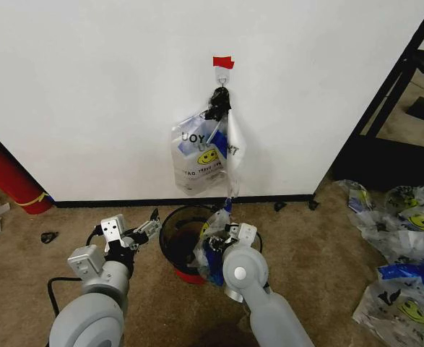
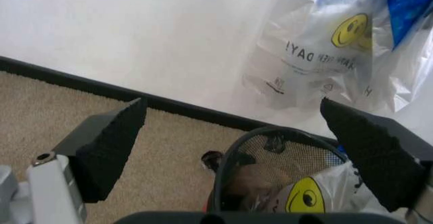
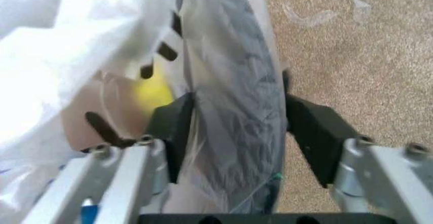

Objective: Pick up the garbage bag from the wall and place it over the trash bin.

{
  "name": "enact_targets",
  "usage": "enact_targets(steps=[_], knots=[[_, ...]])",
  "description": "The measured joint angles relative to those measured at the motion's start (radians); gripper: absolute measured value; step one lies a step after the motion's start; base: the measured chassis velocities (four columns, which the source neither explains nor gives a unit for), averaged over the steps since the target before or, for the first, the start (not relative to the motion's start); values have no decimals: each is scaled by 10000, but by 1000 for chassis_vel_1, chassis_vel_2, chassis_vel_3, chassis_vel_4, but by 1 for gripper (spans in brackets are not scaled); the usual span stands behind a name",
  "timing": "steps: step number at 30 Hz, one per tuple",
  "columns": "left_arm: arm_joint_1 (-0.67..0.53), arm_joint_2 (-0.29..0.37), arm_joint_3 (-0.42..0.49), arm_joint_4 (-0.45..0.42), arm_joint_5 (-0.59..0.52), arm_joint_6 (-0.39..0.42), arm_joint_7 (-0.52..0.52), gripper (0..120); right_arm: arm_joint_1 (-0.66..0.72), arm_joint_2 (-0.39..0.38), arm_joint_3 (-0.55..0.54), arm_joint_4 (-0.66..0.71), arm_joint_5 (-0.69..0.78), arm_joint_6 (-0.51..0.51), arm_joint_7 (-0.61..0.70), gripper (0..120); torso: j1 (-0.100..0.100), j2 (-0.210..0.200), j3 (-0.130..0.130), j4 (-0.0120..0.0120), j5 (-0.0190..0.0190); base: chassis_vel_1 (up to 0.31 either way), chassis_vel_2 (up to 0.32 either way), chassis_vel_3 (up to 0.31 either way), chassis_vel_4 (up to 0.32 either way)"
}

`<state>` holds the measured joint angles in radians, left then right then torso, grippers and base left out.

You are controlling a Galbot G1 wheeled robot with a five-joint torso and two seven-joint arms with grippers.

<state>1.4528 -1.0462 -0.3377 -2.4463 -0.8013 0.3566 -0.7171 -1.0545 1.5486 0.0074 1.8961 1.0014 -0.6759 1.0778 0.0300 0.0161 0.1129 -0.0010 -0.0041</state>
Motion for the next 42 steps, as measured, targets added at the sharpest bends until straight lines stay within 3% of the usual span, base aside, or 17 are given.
enact_targets(steps=[14, 25, 29, 30, 33, 35, 37, 40, 42], knots=[[31, -88, 50, -15, -26, -19, -88, 100, -76, 65, -65, 127, -306, 99, 163, 1, 0, 0, 0, -1, -1, 0, 0, 0, 0], [-65, 216, 150, -16, -298, 110, -139, 100, -305, 110, -53, 205, -616, 777, -265, 0, 0, 0, 1, 3, 0, 0, 0, 0, 0], [-614, 1032, 315, -75, -788, 302, -17, 100, -660, 66, -46, 388, -1627, 1505, -1213, 0, 1, 0, 0, -1, 1, 0, 0, 0, 0], [-973, 1615, 476, -132, -1167, 436, 279, 100, -951, -10, -10, 511, -2353, 1895, -1761, 0, 1, 0, 1, 0, 0, 0, 0, 0, 0], [-1382, 2112, 672, -174, -1553, 543, 562, 100, -1203, -67, 23, 633, -2856, 2144, -2142, 0, 0, 0, 0, -4, -1, 0, 0, 0, 0], [-2224, 2904, 989, -252, -2568, 863, 797, 100, -1446, -92, -61, 679, -3592, 2440, -2589, 0, 1, 0, 1, -10, -3, 0, 0, 0, 0], [-3588, 3740, 1216, -374, -4511, 1382, 833, 100, -1446, -57, -503, 412, -4530, 2861, -3115, 0, 1, 0, 1, 4, 0, 0, 0, 0, 0], [-4394, 3969, 1506, -234, -5173, 1586, 833, 100, -1468, -51, -737, 310, -5024, 3096, -3414, 0, 0, 0, 0, 5, 3, 0, 0, 0, 0], [-5257, 4045, 2241, 63, -5692, 1728, 836, 100, -1598, -57, -825, 295, -5559, 3334, -3676, 0, 1, 0, 1, -2, 1, 0, 0, 0, 0]])
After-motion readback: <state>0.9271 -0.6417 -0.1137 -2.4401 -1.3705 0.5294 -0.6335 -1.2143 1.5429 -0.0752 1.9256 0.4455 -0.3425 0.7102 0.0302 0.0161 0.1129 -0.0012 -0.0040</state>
